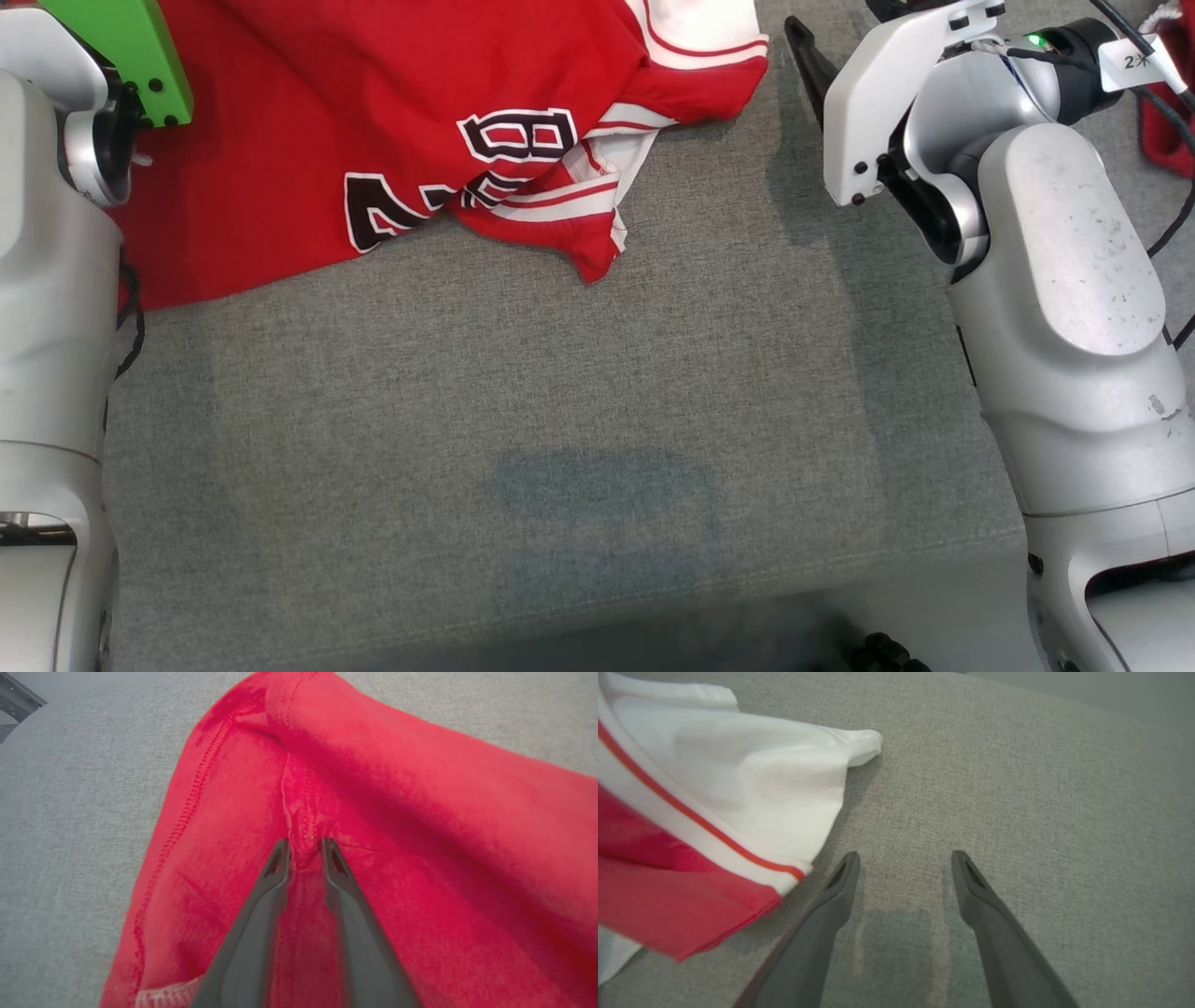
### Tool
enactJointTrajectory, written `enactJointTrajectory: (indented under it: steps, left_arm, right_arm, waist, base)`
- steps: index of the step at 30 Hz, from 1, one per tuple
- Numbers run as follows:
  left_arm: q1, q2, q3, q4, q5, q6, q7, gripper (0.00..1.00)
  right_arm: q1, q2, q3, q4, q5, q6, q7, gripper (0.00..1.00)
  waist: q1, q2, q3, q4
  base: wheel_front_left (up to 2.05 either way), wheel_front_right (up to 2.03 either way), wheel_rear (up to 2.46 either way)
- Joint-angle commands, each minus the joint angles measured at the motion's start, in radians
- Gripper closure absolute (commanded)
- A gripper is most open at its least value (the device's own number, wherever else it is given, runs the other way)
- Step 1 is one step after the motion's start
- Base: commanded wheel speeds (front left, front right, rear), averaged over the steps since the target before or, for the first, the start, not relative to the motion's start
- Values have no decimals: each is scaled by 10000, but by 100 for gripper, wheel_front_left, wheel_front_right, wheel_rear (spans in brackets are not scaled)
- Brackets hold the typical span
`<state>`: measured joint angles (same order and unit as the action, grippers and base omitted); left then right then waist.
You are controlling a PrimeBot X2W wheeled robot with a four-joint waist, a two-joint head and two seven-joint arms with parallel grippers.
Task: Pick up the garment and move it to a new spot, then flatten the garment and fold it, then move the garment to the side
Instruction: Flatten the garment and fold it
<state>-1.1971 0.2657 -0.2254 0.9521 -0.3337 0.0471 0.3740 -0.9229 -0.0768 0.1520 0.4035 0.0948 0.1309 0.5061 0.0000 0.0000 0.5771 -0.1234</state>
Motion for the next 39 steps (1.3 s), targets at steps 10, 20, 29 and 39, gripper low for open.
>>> enactJointTrajectory:
  steps: [10,20,29,39]
  left_arm:
    - [-96,-229,-35,321,-260,-72,-226,100]
    - [234,-646,-194,826,-432,-92,-486,100]
    - [8,-1053,-365,1213,-551,-242,-672,100]
    - [-435,-1678,-648,1481,-649,-444,-959,100]
  right_arm:
    - [41,-110,-16,-40,-27,-5,270,0]
    - [-821,129,-503,1493,378,-5,284,0]
    - [-1931,252,-950,3423,343,-5,-1338,0]
    - [-3371,247,-1530,5725,73,-5,-1436,0]
  waist:
    - [0,0,-198,197]
    - [0,0,-671,284]
    - [0,0,-767,586]
    - [0,0,-372,1236]
  base:
    - [0,0,0]
    - [0,0,0]
    - [0,0,0]
    - [0,0,0]
